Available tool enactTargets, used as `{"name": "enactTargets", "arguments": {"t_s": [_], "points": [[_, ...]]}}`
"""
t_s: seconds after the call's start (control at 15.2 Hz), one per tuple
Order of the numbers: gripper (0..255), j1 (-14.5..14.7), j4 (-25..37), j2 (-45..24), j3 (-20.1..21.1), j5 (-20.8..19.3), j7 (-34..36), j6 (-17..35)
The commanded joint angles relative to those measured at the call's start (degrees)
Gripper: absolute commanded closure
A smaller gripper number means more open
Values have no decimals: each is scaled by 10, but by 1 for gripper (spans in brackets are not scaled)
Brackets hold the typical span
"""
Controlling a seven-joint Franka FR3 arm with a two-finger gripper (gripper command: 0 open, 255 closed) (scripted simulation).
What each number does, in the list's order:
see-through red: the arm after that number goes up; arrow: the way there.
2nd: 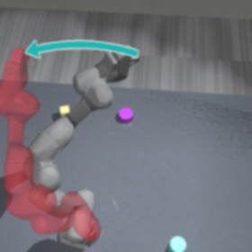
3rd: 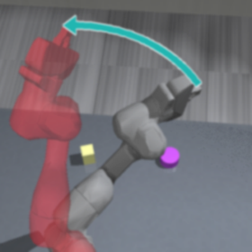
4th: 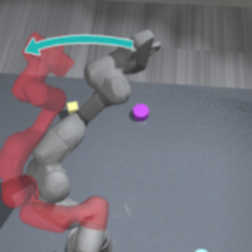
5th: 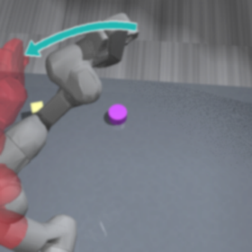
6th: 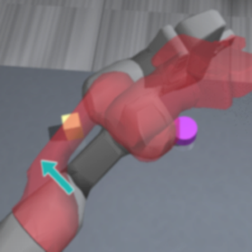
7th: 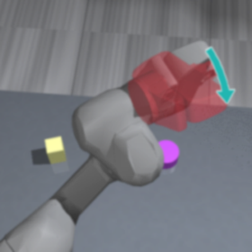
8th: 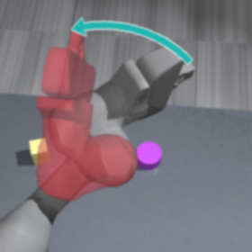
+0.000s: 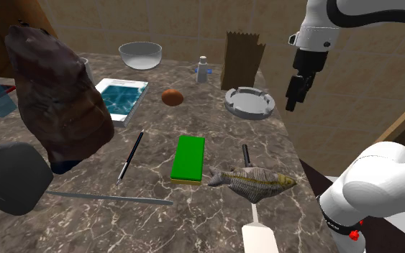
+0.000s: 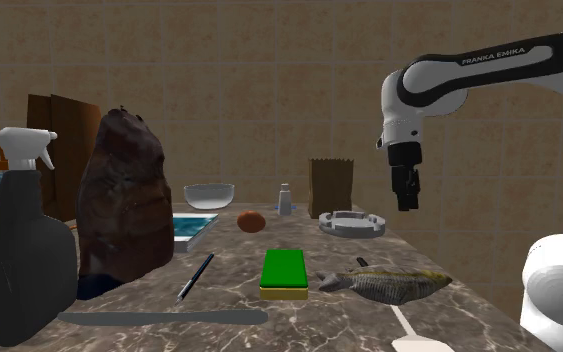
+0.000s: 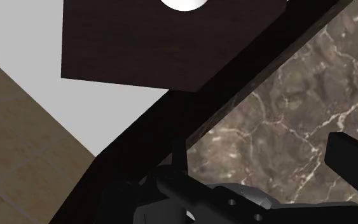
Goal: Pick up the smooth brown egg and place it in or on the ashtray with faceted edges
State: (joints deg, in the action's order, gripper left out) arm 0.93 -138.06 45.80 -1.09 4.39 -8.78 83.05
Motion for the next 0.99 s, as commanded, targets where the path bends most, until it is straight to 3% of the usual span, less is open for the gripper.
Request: {"name": "enactTargets", "arguments": {"t_s": [0.0, 0.46, 0.92], "points": [[0, 0, 0, 0, 0, 0, 0, 0], [0, 25, 55, -108, 60, 16, 34, 97], [0, 39, 139, -226, 118, 2, 74, 172]]}}
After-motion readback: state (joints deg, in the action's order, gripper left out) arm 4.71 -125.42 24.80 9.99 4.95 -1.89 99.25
